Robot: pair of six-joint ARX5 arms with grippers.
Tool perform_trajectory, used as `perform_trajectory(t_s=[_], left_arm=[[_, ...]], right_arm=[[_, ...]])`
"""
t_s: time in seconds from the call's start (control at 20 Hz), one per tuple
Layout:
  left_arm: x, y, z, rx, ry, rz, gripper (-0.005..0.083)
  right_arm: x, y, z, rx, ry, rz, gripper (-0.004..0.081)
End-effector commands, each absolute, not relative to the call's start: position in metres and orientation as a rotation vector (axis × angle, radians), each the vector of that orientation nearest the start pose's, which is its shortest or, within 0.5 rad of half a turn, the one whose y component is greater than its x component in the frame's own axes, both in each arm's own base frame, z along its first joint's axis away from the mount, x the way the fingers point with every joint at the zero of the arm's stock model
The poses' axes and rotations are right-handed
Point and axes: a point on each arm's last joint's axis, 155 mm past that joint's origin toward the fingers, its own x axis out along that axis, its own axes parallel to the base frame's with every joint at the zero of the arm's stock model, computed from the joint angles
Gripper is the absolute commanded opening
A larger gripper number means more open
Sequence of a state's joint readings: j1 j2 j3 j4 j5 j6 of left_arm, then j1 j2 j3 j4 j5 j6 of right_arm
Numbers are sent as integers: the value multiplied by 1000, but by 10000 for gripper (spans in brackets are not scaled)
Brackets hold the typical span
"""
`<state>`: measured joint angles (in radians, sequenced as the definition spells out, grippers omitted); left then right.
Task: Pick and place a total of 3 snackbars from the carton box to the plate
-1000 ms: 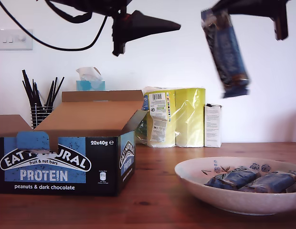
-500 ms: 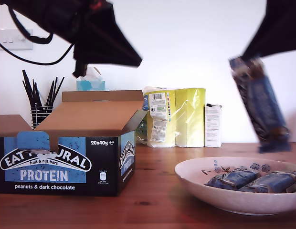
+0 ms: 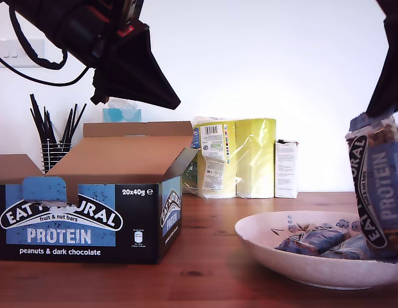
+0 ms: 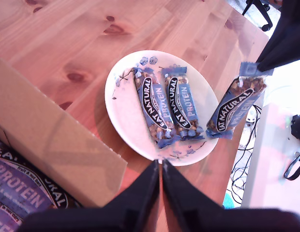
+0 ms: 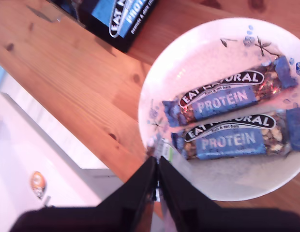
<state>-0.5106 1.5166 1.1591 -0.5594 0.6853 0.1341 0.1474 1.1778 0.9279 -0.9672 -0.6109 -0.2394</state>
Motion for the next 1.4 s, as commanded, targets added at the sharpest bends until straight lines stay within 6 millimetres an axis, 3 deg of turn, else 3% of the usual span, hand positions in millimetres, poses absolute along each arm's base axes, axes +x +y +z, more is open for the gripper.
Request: perform_trajectory(t_s=[0.0,0.2,0.35,0.65,0.75,0.95,1.05,1.15,1.2,1.3,1.35], left_arm=[[277,-289,168,28,890,-1174,-19],[277,-290,168,28,890,-1174,-19],[277,-289,168,28,890,-1174,-19],[277,-290,168,28,890,-1174,-19],[277,-290,168,28,889,-1174,-19],[276,-289,168,27,892,-1173,-19],[276,-289,168,25,893,-1173,-19],[277,-290,168,26,890,-1173,-19],[277,-290,168,29,886,-1174,-19],[278,-290,169,30,880,-1174,-19],[280,-289,169,38,876,-1169,-19]], right_arm=[[228,144,128,46,1158,817,-12],[243,151,110,-29,1158,838,-12],[259,146,96,-115,1146,805,-12],[284,154,95,-180,1051,793,-10],[293,160,100,-179,1011,779,26],[306,167,108,-159,962,743,208],[310,165,112,-126,965,707,214],[313,166,125,-112,935,699,208],[313,165,133,-110,914,698,164],[308,164,147,-113,875,701,-18],[306,162,154,-117,858,697,-13]])
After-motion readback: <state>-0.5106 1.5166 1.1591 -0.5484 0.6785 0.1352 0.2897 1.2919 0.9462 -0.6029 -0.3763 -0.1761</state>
